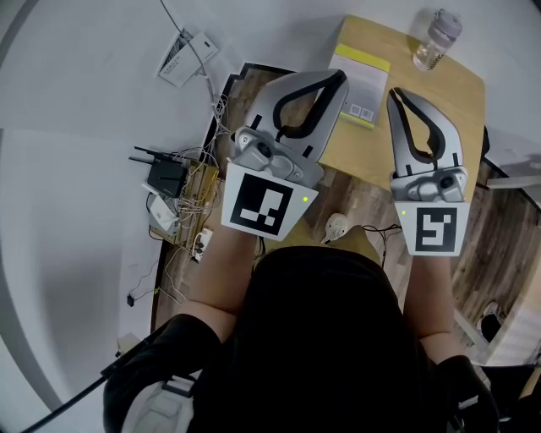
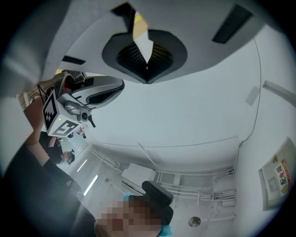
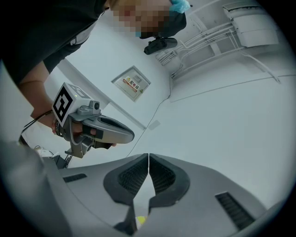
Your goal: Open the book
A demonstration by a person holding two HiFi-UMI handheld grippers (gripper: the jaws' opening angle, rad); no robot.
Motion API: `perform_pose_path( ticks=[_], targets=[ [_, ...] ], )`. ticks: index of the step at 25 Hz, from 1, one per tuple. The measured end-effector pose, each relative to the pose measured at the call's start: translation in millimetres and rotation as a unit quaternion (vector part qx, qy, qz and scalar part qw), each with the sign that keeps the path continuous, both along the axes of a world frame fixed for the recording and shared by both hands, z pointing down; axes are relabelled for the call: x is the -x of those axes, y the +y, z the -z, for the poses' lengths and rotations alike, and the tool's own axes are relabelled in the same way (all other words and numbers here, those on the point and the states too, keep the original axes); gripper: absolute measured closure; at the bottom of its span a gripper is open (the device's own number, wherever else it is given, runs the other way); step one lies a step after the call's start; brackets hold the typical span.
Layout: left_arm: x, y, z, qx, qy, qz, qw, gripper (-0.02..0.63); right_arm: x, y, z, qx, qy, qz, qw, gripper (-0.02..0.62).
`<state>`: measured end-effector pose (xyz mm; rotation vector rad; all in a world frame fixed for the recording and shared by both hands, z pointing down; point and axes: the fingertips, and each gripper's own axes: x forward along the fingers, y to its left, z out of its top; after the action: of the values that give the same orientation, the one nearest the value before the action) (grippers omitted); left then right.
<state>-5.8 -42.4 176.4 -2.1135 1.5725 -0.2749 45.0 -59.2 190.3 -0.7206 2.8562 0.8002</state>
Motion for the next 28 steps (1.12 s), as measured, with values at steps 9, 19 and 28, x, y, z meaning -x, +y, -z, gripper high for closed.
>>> perform_pose_path(
  ticks=[9, 19, 28],
  targets=[
    [50, -41, -8, 0.008, 0.012, -0.053, 0.9985, 0.595, 46, -40, -10, 0.024, 0.011, -0.053, 0.998, 0.565],
    [87, -80, -19, 0.020, 0.000, -0.120, 0.9926, 0.595, 85, -75, -16, 0.030, 0.021, -0.112, 0.993, 0.565],
    [126, -98, -30, 0.036, 0.004, -0.150, 0.9880, 0.595, 116, -89, -26, 0.052, 0.035, -0.139, 0.988, 0.565]
  ],
)
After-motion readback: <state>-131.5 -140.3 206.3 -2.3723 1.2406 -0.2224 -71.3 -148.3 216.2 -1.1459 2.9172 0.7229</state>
